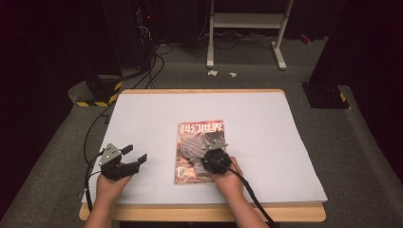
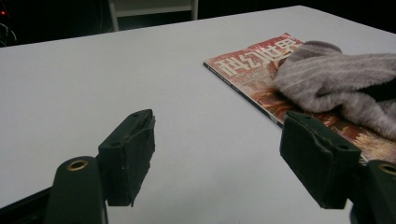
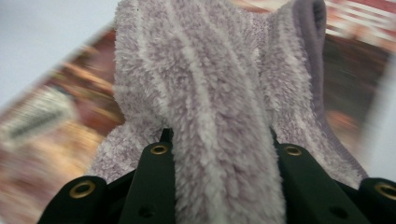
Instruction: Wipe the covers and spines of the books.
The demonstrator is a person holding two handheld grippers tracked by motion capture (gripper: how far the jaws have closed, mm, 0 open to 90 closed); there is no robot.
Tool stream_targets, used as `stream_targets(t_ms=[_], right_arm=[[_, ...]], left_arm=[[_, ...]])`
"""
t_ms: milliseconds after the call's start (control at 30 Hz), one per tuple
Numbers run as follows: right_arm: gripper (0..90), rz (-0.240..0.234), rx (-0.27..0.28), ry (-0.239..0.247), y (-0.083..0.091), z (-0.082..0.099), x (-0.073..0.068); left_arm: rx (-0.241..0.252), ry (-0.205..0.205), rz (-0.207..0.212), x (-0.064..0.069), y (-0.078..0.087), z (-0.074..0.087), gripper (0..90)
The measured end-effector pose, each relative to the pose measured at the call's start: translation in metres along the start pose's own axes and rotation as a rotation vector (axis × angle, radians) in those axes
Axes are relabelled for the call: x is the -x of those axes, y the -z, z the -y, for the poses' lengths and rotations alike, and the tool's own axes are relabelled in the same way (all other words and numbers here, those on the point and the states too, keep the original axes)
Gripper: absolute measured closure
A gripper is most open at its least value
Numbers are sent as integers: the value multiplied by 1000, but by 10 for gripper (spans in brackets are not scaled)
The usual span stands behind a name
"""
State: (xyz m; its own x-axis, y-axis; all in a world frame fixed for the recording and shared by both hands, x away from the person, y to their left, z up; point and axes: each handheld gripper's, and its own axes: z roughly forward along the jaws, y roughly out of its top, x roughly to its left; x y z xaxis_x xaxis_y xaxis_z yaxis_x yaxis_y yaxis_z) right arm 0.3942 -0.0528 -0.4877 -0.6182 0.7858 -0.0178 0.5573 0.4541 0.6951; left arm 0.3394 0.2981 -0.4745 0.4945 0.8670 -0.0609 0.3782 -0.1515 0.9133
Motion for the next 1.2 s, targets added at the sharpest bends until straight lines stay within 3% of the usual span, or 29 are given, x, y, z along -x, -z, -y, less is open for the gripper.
stream_targets(t_ms=[33,67,133,167,333,400,600,833,1000,1033,1067,1133,1200], right_arm=[[709,16,1,-8,3,3,6],[710,50,7,-49,12,13,25],[710,60,10,-61,15,16,30],[710,80,17,-90,21,24,42],[708,101,15,-95,23,25,48],[707,122,10,-84,20,19,50],[709,120,-4,-90,6,3,53],[710,79,-24,-17,-26,-29,21],[710,9,-24,37,-48,-53,-17],[709,-25,-21,61,-54,-60,-32],[709,-25,-21,61,-54,-60,-32],[709,-45,-19,90,-60,-65,-46],[708,-44,-20,92,-60,-66,-48]], left_arm=[[-1,-2,0,0,0,0,267],[0,-4,1,1,0,0,267],[-1,-4,0,1,0,0,267],[-3,-5,-1,1,-1,0,267],[-4,-7,0,1,-1,0,267],[0,-4,2,1,0,0,267],[9,9,8,1,0,-1,267],[8,4,13,0,0,-2,267],[12,6,16,-1,0,-2,267],[10,6,17,-1,0,-2,267],[11,6,18,-1,0,-2,267],[15,10,20,-1,0,-2,267],[14,8,20,-2,1,-2,267]])
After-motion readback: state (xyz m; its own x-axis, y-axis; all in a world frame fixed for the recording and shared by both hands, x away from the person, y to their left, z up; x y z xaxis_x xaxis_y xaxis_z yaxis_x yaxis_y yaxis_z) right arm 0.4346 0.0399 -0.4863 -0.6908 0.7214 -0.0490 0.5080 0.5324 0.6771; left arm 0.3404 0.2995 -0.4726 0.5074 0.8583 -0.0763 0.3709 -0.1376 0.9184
